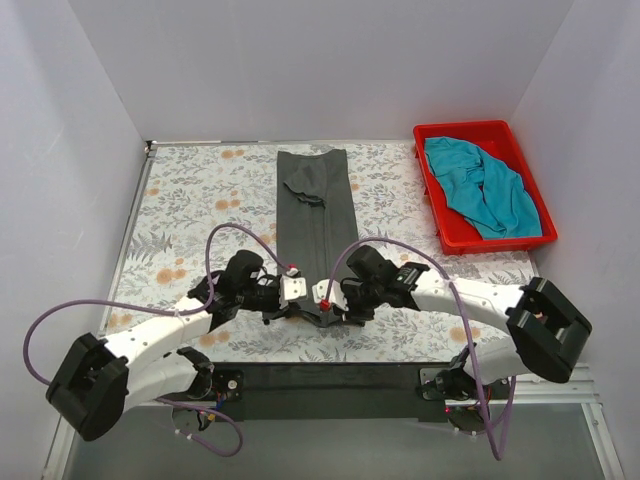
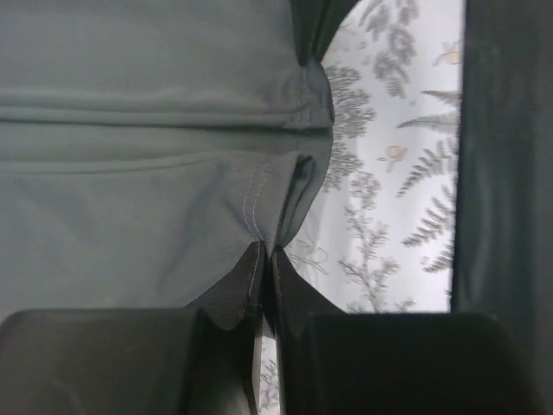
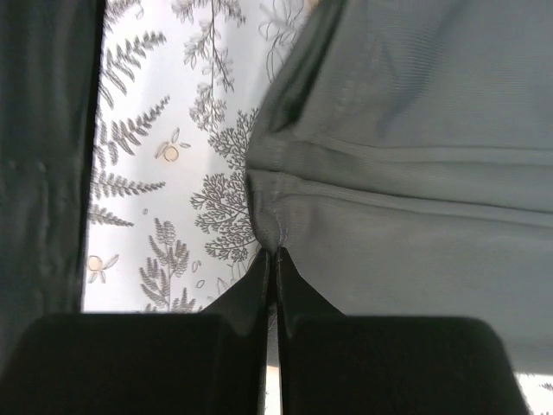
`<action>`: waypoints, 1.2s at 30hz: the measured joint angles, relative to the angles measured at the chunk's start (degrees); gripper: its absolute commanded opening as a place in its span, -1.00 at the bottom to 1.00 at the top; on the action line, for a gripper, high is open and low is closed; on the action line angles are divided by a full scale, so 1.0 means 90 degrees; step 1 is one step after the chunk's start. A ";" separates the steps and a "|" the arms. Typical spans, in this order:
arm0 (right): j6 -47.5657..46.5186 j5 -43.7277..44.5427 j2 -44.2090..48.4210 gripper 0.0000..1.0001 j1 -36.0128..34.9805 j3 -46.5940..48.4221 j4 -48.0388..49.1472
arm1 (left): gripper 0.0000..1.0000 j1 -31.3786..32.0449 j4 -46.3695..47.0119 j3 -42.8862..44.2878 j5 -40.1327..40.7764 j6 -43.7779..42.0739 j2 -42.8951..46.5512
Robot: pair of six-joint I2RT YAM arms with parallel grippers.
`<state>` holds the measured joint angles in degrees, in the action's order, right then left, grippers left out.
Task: Fold and stack the t-shirts
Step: Fold the tshirt
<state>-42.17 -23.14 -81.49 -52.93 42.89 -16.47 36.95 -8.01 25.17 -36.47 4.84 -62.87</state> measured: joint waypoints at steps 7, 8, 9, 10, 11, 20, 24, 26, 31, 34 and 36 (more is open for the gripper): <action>0.0272 0.0034 0.0471 -0.97 0.0148 0.0323 -0.0257 | -1.00 -0.0102 -0.0765 0.0483 -0.0189 -0.0248 0.0559; 0.0221 0.0039 0.0449 -0.97 0.0233 0.0442 -0.0342 | -1.00 -0.0206 -0.0772 0.0588 -0.0192 -0.0335 0.0512; 0.0177 0.0041 0.0408 -0.97 0.0308 0.0580 -0.0376 | -1.00 -0.0318 -0.0750 0.0673 -0.0192 -0.0410 0.0447; 0.0114 0.0039 0.0330 -0.97 0.0398 0.0746 -0.0415 | -1.00 -0.0469 -0.0714 0.0753 -0.0221 -0.0493 0.0350; 0.0036 0.0039 0.0226 -0.97 0.0488 0.0933 -0.0454 | -1.00 -0.0607 -0.0680 0.0816 -0.0245 -0.0551 0.0255; -0.0882 0.0005 -0.0952 -0.97 0.1290 0.2336 -0.0493 | -1.00 -0.1826 0.0138 0.1710 -0.0430 -0.1205 -0.1511; -0.1326 -0.0024 -0.1591 -0.97 0.1593 0.2948 -0.0505 | -1.00 -0.2089 0.0491 0.2302 -0.0559 -0.1409 -0.2334; -0.1530 -0.0049 -0.1906 -0.97 0.1732 0.3245 -0.0505 | -1.00 -0.2191 0.0687 0.2635 -0.0590 -0.1481 -0.2756; -0.1916 -0.0129 -0.2659 -0.97 0.2045 0.3946 -0.0517 | -1.00 -0.2365 0.0996 0.3390 -0.0644 -0.1625 -0.3650; -0.2057 -0.0163 -0.3135 -0.97 0.2203 0.4415 -0.0505 | -1.00 -0.2441 0.1137 0.3733 -0.0668 -0.1715 -0.4075; -0.2142 -0.0168 -0.3419 -0.97 0.2302 0.4680 -0.0508 | -1.00 -0.2504 0.1188 0.3886 -0.0675 -0.1773 -0.4313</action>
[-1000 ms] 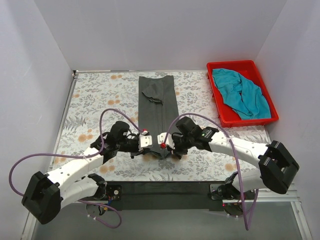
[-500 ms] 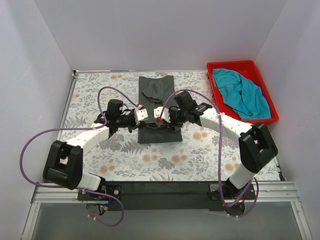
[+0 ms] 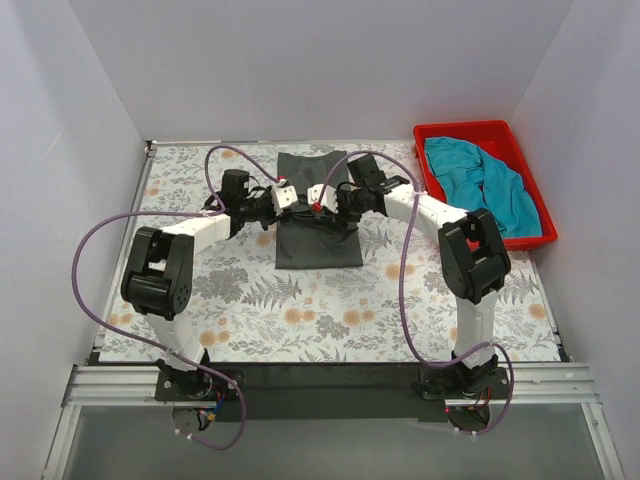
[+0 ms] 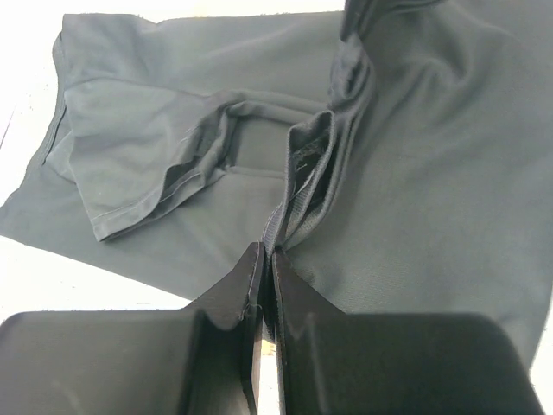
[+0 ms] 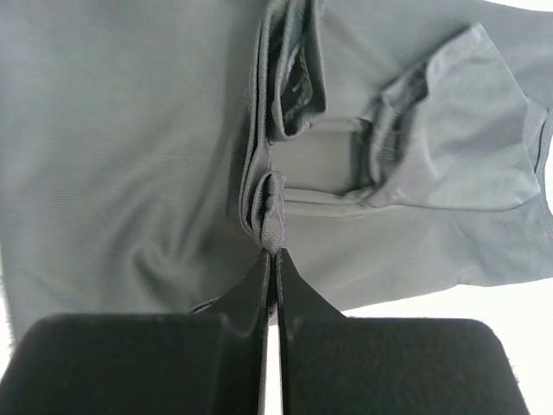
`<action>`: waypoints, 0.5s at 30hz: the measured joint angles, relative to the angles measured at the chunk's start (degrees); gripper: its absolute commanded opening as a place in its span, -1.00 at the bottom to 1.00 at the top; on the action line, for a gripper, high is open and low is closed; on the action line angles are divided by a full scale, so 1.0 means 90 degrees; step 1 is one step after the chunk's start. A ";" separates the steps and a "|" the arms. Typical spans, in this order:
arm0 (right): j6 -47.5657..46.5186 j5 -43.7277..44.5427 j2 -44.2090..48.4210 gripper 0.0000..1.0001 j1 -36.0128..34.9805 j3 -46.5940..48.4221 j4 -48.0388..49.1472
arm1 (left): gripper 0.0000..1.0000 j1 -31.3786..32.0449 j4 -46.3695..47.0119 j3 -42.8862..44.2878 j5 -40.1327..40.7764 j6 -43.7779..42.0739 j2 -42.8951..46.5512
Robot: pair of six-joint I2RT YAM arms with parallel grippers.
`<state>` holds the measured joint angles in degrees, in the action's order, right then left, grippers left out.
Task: Fold and stack the t-shirts
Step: Fold the tshirt
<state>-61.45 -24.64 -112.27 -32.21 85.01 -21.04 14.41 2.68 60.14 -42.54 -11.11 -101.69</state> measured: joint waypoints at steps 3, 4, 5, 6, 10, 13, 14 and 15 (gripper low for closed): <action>-0.0090 -0.0022 -0.0381 -0.97 0.0114 0.0352 0.0010 | -1.00 -0.0083 0.0051 0.0211 -0.0012 -0.0053 -0.0313; -0.0117 -0.0024 -0.0483 -0.97 0.0143 0.0432 0.0012 | -1.00 -0.0117 0.0066 0.0270 -0.0005 -0.0063 -0.0396; -0.0151 -0.0027 -0.0568 -0.97 0.0165 0.0512 0.0010 | -1.00 -0.0153 0.0080 0.0333 -0.0005 -0.0073 -0.0478; -0.0175 -0.0029 -0.0656 -0.97 0.0185 0.0595 0.0012 | -1.00 -0.0182 0.0102 0.0391 -0.0005 -0.0075 -0.0546; -0.0216 -0.0044 -0.0896 -0.97 0.0209 0.0799 0.0024 | -1.00 -0.0233 0.0214 0.0542 0.0012 -0.0107 -0.0748; -0.0243 -0.0041 -0.0998 -0.97 0.0221 0.0884 0.0029 | -1.00 -0.0255 0.0272 0.0622 0.0017 -0.0131 -0.0855; -0.0253 -0.0041 -0.1030 -0.97 0.0221 0.0908 0.0039 | -1.00 -0.0255 0.0289 0.0663 0.0022 -0.0138 -0.0911; -0.0265 -0.0041 -0.1064 -0.97 0.0221 0.0935 0.0044 | -1.00 -0.0255 0.0321 0.0712 0.0024 -0.0138 -0.0976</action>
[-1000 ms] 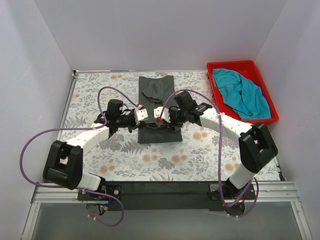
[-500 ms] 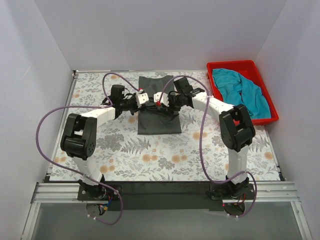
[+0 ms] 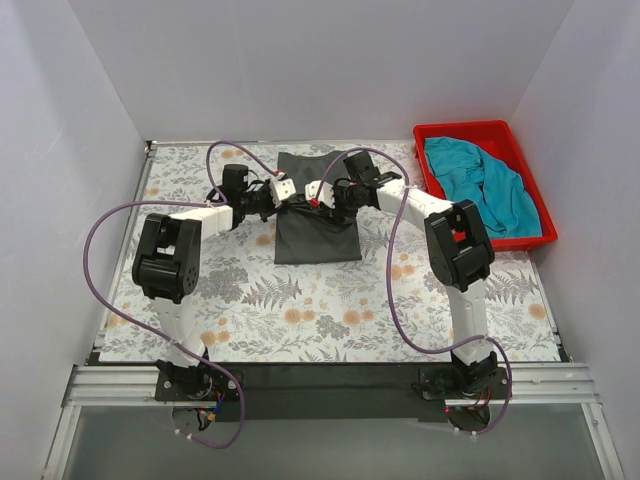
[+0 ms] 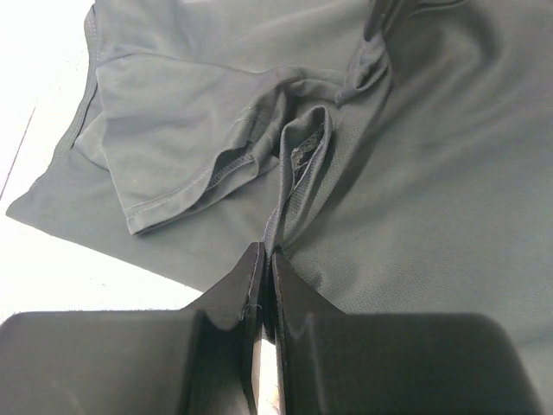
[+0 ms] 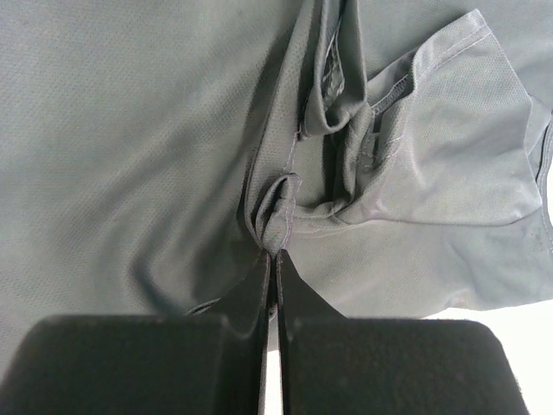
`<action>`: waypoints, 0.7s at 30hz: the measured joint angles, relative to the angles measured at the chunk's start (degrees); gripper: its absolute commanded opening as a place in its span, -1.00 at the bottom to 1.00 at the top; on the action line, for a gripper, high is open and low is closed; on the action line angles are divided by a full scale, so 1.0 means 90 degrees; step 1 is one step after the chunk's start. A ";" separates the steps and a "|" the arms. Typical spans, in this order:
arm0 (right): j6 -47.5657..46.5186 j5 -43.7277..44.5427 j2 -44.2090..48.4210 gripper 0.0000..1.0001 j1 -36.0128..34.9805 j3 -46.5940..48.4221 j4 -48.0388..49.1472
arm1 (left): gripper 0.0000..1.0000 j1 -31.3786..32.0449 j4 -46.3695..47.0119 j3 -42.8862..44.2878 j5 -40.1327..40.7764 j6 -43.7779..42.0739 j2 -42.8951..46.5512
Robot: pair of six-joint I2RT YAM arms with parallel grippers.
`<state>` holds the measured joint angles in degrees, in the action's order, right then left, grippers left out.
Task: Fold and stack the t-shirts
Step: Fold the tshirt
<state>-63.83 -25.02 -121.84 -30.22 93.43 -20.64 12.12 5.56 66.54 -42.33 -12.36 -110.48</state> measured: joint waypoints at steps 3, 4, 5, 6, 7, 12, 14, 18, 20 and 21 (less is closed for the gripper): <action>-0.0029 0.0010 -0.0112 -0.97 0.0010 0.0102 0.0022 | -1.00 -0.0002 0.0087 0.0141 0.0044 -0.0007 -0.0240; -0.0039 0.0024 -0.0143 -0.97 0.0015 0.0119 0.0029 | -0.99 -0.0002 0.0102 0.0160 0.0056 -0.0012 -0.0299; -0.0044 0.0039 -0.0168 -0.89 0.0017 0.0138 0.0027 | -0.95 -0.0002 0.0102 0.0163 0.0068 -0.0019 -0.0347; -0.0044 0.0070 -0.0187 -0.74 0.0022 0.0160 0.0029 | -0.80 -0.0002 0.0102 0.0175 0.0070 -0.0027 -0.0381; -0.0019 0.0102 -0.0206 -0.65 0.0024 0.0185 0.0027 | -0.72 -0.0002 0.0102 0.0199 0.0085 -0.0036 -0.0415; 0.0172 0.0442 -0.0257 -0.22 0.0029 0.0483 0.0119 | -0.39 -0.0022 0.0092 0.0481 0.0313 0.0102 -0.0561; 0.0287 0.0532 -0.0257 -0.18 0.0053 0.0707 0.0141 | -0.30 -0.0063 0.0085 0.0634 0.0379 0.0262 -0.0559; 0.0612 0.0648 -0.0126 -0.19 0.0151 0.0940 0.0284 | -0.20 -0.0199 -0.0007 0.0865 0.0522 0.0792 -0.0386; 0.0794 0.0651 0.0114 -0.25 0.0204 0.0831 0.0265 | -0.13 -0.0267 -0.0321 0.0940 0.0532 0.1117 -0.0170; 0.0920 0.0622 0.0323 -0.26 0.0233 0.0673 0.0262 | -0.12 -0.0294 -0.0517 0.0950 0.0503 0.1263 -0.0029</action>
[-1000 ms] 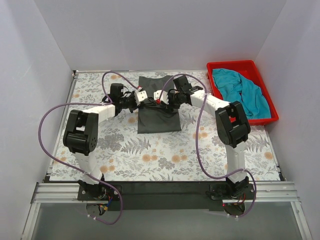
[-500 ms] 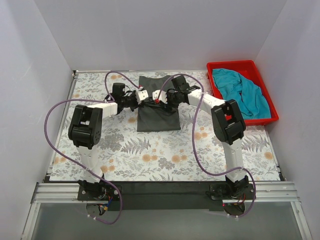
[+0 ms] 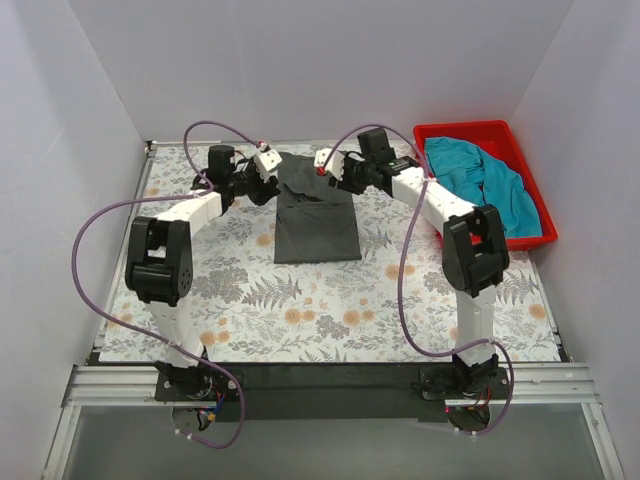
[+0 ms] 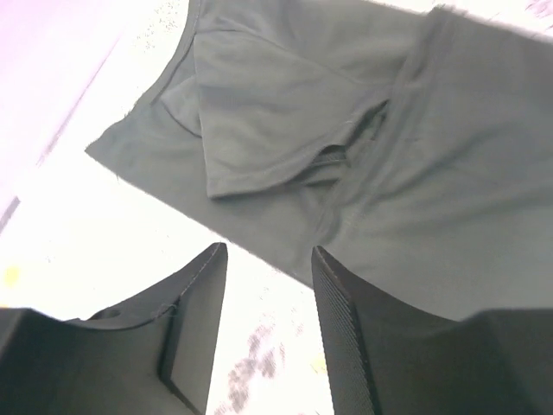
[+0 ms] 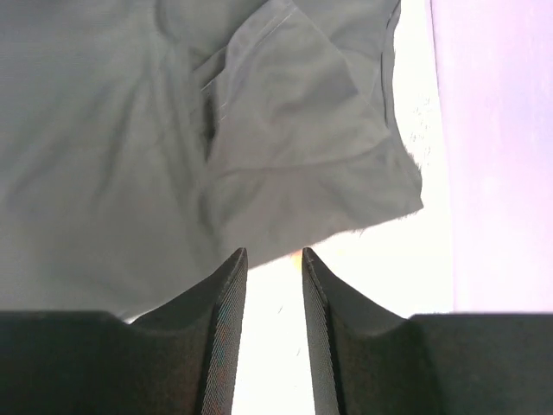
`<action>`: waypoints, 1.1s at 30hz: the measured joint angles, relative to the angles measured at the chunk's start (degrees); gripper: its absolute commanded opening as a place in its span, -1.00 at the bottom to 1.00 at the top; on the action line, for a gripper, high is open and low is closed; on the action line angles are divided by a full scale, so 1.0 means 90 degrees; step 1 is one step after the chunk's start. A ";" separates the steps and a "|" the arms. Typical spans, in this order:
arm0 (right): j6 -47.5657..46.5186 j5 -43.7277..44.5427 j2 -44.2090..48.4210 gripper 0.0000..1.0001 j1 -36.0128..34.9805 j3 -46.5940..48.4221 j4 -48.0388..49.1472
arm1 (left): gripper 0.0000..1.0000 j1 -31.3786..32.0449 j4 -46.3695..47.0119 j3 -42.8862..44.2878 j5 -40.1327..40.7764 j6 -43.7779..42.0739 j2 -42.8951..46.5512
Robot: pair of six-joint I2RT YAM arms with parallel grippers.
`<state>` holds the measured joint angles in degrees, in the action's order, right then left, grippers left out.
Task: Fold and stack the t-shirts
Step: Fold the tshirt
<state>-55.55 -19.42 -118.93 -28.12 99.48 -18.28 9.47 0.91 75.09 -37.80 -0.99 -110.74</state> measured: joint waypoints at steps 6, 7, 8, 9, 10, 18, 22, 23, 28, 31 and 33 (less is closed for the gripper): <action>0.0274 -0.0556 0.1608 -0.28 0.0066 -0.1455 -0.0396 | -0.12 -0.0036 -0.0624 -0.1178 -0.0554 0.0381 0.1613; 0.0272 -0.0663 0.1880 -0.28 0.0034 -0.1770 -0.0452 | -0.12 0.0019 -0.0712 -0.1472 -0.0634 0.0364 0.1919; 0.0240 -0.0767 0.2130 -0.28 -0.0017 -0.2125 -0.0481 | -0.12 0.0107 -0.0763 -0.1734 -0.0690 0.0316 0.2159; 0.0204 -0.0852 0.2295 -0.27 -0.0080 -0.2409 -0.0559 | -0.11 0.0216 -0.0775 -0.2001 -0.0702 0.0240 0.2341; 0.0175 -0.0918 0.2385 -0.24 -0.0148 -0.2654 -0.0610 | -0.10 0.0333 -0.0818 -0.2246 -0.0709 0.0153 0.2463; -0.0134 -0.0935 0.2123 -0.19 -0.0525 -0.3708 -0.0763 | 0.00 0.0945 -0.0940 -0.3376 -0.0515 -0.0333 0.2433; -0.0245 -0.0765 0.1863 -0.18 -0.0520 -0.3745 -0.0590 | 0.01 0.1013 -0.0782 -0.3400 -0.0367 -0.0483 0.2210; -0.0270 -0.0721 0.1829 -0.18 -0.0517 -0.3747 -0.0571 | 0.01 0.1018 -0.0726 -0.3400 -0.0335 -0.0520 0.2144; -0.0389 -0.0542 0.1693 -0.22 -0.0515 -0.3844 -0.0318 | 0.01 0.1030 -0.0520 -0.3402 -0.0175 -0.0704 0.1846; -0.0469 -0.0498 0.1598 -0.34 -0.0515 -0.3942 -0.0194 | -0.11 0.1035 -0.0444 -0.3405 -0.0073 -0.0804 0.1678; -0.0534 -0.0449 0.1588 -0.58 -0.0515 -0.3956 -0.0085 | -0.31 0.1032 -0.0381 -0.3417 -0.0063 -0.0891 0.1622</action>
<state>-60.36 -23.46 -104.64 -32.75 63.88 -19.05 18.76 -2.52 44.34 -38.37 -9.02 -96.14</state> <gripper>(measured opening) 0.302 0.442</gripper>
